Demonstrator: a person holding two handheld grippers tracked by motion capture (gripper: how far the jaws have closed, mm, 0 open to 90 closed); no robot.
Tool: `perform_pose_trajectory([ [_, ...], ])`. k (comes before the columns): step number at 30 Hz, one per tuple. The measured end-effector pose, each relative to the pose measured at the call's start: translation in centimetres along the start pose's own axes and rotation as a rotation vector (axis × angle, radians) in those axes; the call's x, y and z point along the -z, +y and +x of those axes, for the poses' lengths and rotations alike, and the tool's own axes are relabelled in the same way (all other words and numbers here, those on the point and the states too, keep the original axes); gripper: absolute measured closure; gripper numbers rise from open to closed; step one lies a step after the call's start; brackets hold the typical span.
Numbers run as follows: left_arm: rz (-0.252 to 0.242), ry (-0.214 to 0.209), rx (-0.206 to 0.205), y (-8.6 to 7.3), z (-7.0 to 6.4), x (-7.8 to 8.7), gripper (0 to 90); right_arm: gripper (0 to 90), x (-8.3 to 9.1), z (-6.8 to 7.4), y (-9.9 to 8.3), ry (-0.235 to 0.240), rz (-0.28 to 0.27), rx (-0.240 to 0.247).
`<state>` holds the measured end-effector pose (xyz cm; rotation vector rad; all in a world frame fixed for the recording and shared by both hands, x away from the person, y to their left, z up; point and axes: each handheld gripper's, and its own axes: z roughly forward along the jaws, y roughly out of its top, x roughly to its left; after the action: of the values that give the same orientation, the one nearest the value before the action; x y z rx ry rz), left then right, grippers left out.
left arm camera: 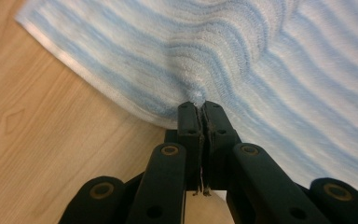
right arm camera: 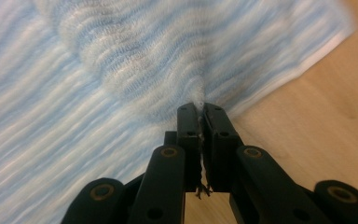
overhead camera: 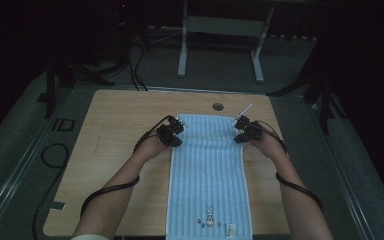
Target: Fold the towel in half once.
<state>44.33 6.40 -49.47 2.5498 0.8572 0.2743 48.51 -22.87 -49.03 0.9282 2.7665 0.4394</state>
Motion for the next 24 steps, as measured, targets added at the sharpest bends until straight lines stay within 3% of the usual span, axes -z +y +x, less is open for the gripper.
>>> perform_pose_trajectory([
  [4,-0.034,0.002,-0.007,-0.5,-0.7,1.9,86.8,85.8,2.2,1.2,-0.7,-0.009,-0.052,0.02],
  [8,-0.068,0.013,-0.016,-1.7,-2.3,3.8,86.8,85.6,4.0,2.6,-2.1,0.018,-0.086,0.024],
  [13,-0.081,-0.009,-0.093,-3.9,-5.6,5.7,86.0,85.6,5.8,5.4,-4.0,0.01,-0.111,0.062],
  [19,-0.062,-0.055,-0.147,-7.0,-8.9,6.7,85.9,85.4,6.0,9.7,-6.9,0.04,-0.097,0.127],
  [24,-0.03,-0.083,-0.166,-9.3,-11.1,5.9,85.0,84.9,5.4,12.4,-9.1,0.073,-0.081,0.149],
])
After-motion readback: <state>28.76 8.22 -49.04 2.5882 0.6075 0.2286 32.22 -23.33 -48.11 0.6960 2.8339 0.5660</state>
